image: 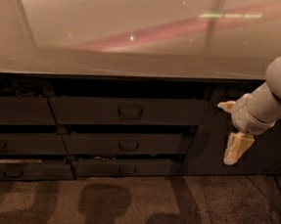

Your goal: Open top drawer

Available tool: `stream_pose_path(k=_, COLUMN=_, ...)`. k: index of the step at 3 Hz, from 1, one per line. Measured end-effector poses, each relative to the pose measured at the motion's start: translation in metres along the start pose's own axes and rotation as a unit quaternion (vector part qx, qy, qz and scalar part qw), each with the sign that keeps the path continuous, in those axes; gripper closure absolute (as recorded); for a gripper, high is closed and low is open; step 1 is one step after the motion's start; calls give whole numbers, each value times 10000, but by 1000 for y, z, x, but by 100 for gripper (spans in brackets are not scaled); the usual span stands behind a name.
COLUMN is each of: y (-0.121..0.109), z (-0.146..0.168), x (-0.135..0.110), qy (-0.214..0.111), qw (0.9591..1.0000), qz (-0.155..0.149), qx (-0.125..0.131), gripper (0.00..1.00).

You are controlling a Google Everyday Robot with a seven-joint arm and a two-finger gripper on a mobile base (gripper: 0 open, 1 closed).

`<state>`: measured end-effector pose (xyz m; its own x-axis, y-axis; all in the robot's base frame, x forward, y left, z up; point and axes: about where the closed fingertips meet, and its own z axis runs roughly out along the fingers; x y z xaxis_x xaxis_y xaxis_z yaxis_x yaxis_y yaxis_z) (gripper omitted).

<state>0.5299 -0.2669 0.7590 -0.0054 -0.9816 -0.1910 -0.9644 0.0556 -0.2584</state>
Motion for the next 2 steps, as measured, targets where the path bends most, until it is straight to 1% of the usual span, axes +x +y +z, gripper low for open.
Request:
stream_pose_path(k=1, y=-13, z=36, x=33, qy=295, qw=9978, qz=414, qx=-416, gripper=0)
stream_pose_path(k=2, y=-29, z=85, x=81, qy=625, qw=9887, qz=961, qx=-963, gripper=0)
